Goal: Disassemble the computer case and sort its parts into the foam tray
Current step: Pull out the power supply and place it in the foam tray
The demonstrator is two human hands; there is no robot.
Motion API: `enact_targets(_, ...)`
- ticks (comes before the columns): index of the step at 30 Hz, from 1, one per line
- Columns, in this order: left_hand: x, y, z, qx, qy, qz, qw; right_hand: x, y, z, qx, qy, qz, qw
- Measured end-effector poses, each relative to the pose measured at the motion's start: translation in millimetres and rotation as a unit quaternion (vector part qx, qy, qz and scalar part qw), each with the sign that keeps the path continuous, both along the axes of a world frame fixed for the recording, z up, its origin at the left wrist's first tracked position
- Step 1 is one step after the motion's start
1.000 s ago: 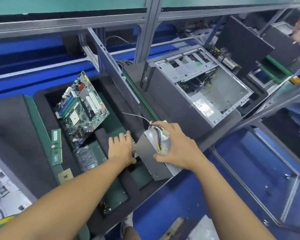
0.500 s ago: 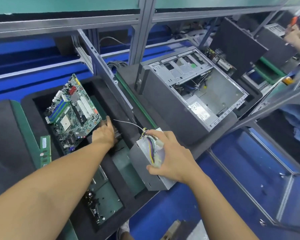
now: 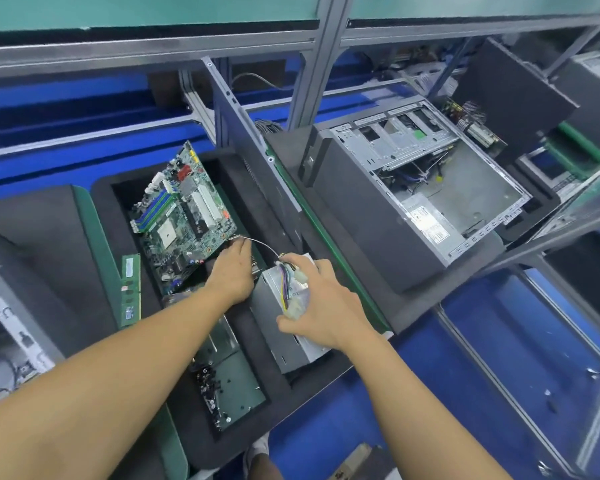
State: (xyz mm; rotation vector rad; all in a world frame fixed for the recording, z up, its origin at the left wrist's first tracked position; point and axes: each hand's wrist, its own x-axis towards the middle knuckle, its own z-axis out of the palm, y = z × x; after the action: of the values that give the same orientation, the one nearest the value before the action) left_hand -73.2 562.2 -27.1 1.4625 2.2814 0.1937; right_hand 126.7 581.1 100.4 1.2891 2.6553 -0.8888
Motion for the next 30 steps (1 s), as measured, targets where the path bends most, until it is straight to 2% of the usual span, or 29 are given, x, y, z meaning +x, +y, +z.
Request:
enact_targets(5,7,-19,13,0.021,-0.056,0.014,0.998,2,3,-1,0.002,-0.027,0.019,0.999)
enact_targets(10,11,-34,21,0.023,-0.045,0.014,0.999,4,0,-14,0.035,-0.054,0.027,0.998)
enact_targets(18,13,-37,42,-0.074,-0.051,0.021,0.996,-6,-16,-73,0.040,-0.123,0.045,0.991)
enact_targets(23,8,-46,51,-0.117,-0.065,0.023,0.991,5,-17,-94,0.038,-0.106,0.027,0.993)
enact_targets(26,7,-54,57,-0.153,-0.080,0.015,0.985,8,-14,-96,0.035,-0.130,0.029,0.991)
enact_targets(30,3,-69,77,-0.147,-0.095,-0.003,0.985,-3,-2,-66,-0.038,-0.176,0.054,0.982)
